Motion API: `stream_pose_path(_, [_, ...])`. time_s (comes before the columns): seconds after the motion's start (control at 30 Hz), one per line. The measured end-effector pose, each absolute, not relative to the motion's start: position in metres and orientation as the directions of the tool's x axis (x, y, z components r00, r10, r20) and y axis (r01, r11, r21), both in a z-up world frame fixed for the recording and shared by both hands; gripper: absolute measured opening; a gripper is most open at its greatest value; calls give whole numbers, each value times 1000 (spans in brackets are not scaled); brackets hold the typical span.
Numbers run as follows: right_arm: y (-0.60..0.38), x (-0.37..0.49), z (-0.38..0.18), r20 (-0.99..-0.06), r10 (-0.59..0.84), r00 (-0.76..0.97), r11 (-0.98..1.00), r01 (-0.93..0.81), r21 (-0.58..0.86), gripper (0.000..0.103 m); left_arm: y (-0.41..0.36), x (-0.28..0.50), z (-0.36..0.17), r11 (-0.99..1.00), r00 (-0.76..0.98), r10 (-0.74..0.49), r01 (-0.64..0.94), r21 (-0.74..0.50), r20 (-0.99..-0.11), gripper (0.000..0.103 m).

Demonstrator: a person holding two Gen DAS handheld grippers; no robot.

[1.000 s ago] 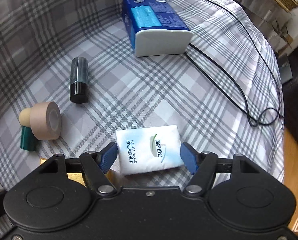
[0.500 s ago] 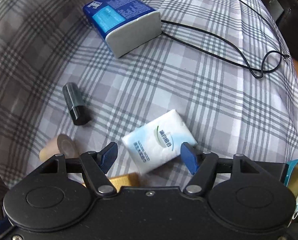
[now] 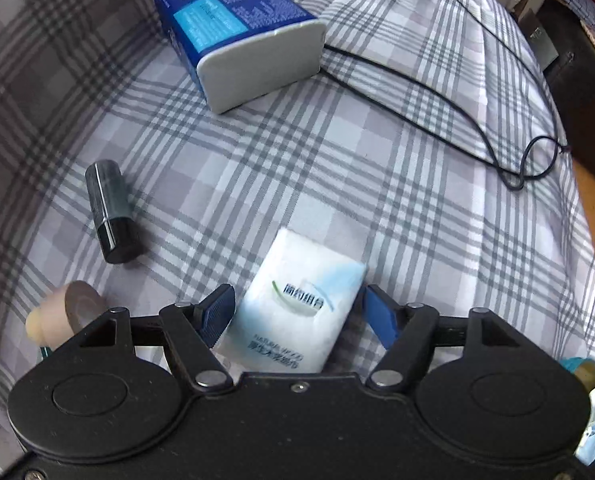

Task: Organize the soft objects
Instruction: 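Grasp the white tissue pack with the right tool and lift it, then grasp the tan tape roll with the left tool while the right tool holds the tissue pack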

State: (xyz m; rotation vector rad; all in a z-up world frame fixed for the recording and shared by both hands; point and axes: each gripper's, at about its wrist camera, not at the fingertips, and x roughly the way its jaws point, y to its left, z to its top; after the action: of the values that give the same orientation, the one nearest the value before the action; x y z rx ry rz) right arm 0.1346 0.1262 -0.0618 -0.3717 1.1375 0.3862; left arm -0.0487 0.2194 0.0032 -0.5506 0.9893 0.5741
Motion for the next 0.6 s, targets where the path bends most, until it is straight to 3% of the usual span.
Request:
stream_pose_path(0.13, [117,128,-64,-912,142,385,884,-464,-59,52,219,-49,3,726,429,199,-668,-161,-881,95])
stream_pose_path(0.6, [61,68,14,-743,336,579,887,-461,42,51,223,-42,-11,732,395,233,-672,-107,-888,95])
